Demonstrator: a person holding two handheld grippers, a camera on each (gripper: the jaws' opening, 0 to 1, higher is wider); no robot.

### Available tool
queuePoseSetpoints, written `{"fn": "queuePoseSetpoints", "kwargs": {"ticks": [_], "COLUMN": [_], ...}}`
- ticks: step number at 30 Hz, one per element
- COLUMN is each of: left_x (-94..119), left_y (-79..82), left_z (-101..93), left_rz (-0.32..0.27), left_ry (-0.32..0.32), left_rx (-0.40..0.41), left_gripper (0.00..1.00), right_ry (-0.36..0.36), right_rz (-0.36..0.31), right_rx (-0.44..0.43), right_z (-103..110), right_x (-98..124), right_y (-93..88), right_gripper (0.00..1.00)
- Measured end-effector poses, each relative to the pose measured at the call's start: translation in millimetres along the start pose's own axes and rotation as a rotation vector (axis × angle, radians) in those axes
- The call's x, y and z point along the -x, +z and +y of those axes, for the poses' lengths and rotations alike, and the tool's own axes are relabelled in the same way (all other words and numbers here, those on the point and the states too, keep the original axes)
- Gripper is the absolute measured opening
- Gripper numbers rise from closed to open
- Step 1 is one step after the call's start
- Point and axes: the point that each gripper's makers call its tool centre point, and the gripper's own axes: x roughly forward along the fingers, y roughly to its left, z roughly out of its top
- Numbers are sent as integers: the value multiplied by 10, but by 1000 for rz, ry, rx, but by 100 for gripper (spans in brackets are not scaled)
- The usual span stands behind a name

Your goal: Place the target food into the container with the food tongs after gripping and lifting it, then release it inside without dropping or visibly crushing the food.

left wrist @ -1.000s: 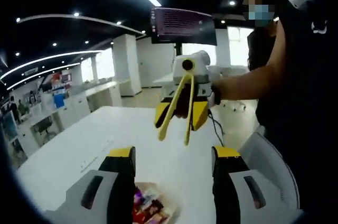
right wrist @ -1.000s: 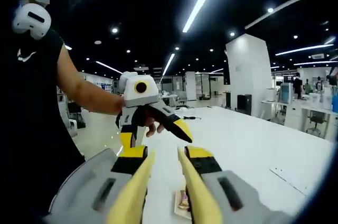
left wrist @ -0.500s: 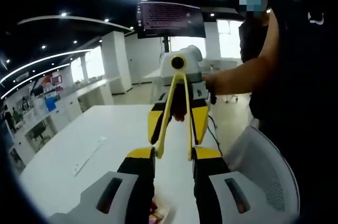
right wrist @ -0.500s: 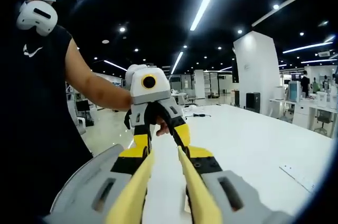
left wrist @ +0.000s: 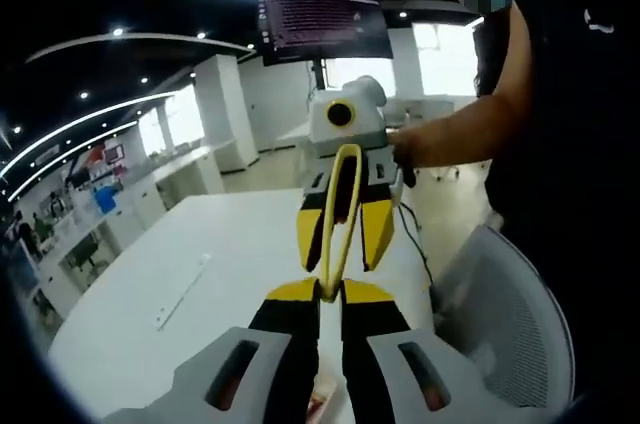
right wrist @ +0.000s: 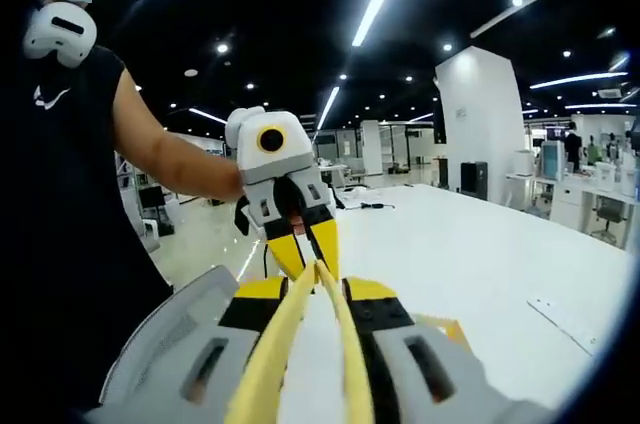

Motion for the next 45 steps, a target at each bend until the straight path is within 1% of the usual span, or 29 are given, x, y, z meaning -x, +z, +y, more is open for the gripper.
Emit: {"fn": "queuePoseSetpoints", "kwargs": {"ticks": [4,7,9,10,11,12,15,17,18,19,22,24,25,27,28,29,30,31,33,35,38,39,40,41,42,43,44,45], "left_x": [30,49,58,57,58,60,72,78,79,79,85,88,80,53,35,23,18,1,-26,-60,-91,-113,-134,-138,-168,-185,-208,-237], "left_y": [-57,-72,-84,-101,-142,-151,-202,-235,-276,-305,-383,-431,-456,-508,-557,-608,-627,-696,-779,-933,-1061,-1107,-1190,-1270,-1336,-1377,-1420,-1504], "left_z": [24,28,22,20,14,9,-11,-13,-17,-24,-38,-57,-67,-101,-120,-141,-148,-170,-207,-260,-305,-328,-342,-347,-359,-365,-380,-419], "left_rz": [16,22,25,32,48,47,57,62,79,90,100,105,103,114,124,130,133,146,161,193,213,217,239,268,268,266,270,289], "left_ry": [7,8,3,5,5,6,17,23,24,21,16,15,14,8,6,5,5,4,-1,-6,-9,-12,-9,-7,-4,-4,-3,-17], "left_rx": [-6,-3,2,-2,-12,-10,-31,-42,-56,-60,-56,-48,-42,-45,-47,-47,-47,-44,-46,-52,-50,-39,-54,-65,-59,-49,-48,-50], "left_gripper": [0,0,0,0,0,0,0,0,0,0,0,0,0,0,0,0,0,0,0,0,0,0,0,0,0,0,0,0], "right_ry": [-34,-59,-69,-71,-81,-91,-108,-109,-115,-120,-137,-141,-138,-140,-141,-138,-144,-144,-147,-158,-161,-160,-176,-191,-190,-187,-186,-190], "right_rz": [-7,10,37,42,53,59,47,55,74,79,71,73,80,85,105,131,143,148,183,208,237,236,273,305,309,291,288,303], "right_rx": [0,3,-48,-50,-33,-21,-10,16,15,4,6,2,23,25,23,3,0,-3,-16,-40,-50,-53,-35,-40,-49,-77,-78,-78], "right_z": [-52,-78,-78,-74,-74,-69,-69,-43,-41,-47,-45,-43,-27,-6,2,15,13,24,44,49,71,82,59,36,36,43,50,61], "right_x": [82,128,146,145,148,156,201,210,219,232,279,297,293,279,269,268,261,257,263,277,296,294,319,347,347,336,328,314], "right_y": [16,-22,-91,-98,-122,-135,-146,-206,-269,-295,-311,-337,-364,-404,-475,-579,-641,-696,-875,-1018,-1166,-1212,-1316,-1409,-1476,-1553,-1604,-1689], "right_gripper": [22,22,22,22,22,24,23,22,22,22,23,21,20,20,20,20,20,20,20,19,18,18,18,17,16,16,16,16]}}
